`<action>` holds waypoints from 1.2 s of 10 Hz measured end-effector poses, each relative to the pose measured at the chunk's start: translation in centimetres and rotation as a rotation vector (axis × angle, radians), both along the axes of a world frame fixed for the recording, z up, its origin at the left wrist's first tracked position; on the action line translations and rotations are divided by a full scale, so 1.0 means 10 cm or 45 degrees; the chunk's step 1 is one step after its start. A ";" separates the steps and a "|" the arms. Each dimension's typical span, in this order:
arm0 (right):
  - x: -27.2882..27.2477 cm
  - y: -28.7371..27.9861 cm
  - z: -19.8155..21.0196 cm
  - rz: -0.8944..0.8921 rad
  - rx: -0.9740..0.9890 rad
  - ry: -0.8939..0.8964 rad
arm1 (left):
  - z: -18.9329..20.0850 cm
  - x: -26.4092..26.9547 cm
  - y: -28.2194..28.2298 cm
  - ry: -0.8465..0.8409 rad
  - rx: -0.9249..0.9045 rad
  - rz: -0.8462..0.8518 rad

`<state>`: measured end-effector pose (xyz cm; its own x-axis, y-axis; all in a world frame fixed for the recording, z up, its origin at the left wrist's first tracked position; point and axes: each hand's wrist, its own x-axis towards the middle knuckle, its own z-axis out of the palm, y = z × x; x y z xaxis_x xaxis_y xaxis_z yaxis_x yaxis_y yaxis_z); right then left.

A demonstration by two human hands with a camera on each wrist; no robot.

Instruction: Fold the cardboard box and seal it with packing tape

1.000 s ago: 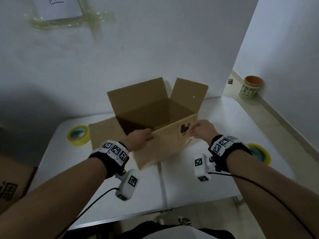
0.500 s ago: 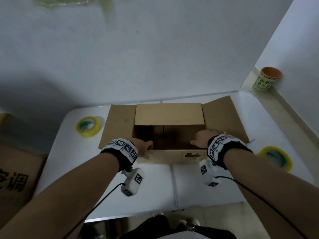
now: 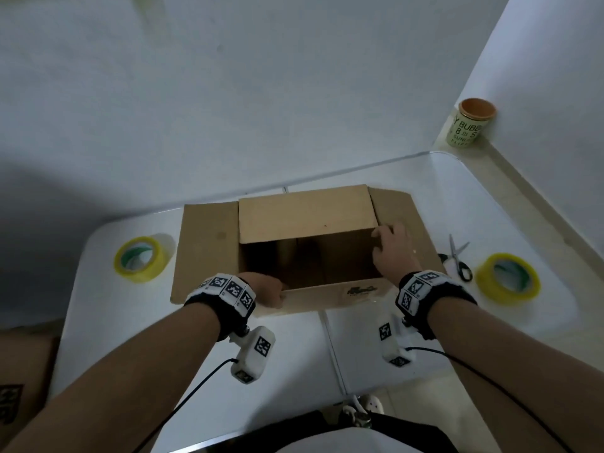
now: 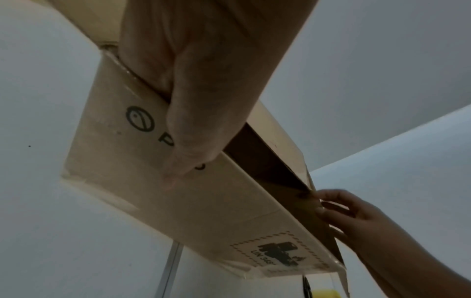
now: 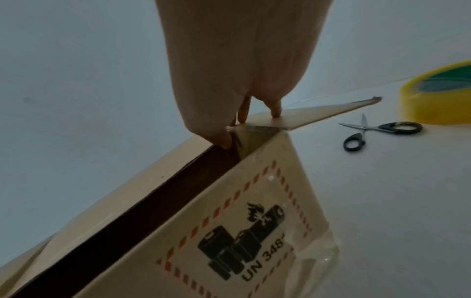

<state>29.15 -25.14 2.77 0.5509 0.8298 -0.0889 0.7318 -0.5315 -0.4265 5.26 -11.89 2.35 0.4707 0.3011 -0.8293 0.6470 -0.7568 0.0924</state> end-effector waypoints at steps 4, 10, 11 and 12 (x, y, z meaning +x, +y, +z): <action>0.05 0.41 0.03 -0.063 0.027 0.225 | 0.27 -0.05 0.56 -0.474 0.568 0.458; -0.18 1.07 0.34 0.184 -0.037 0.164 | 0.38 0.21 0.94 -0.631 0.475 0.576; -0.21 1.04 0.37 0.236 -0.032 0.152 | 0.48 0.29 0.92 -0.699 0.477 0.580; -0.19 1.00 0.37 0.274 -0.023 0.146 | 0.55 0.35 0.95 -0.737 0.448 0.614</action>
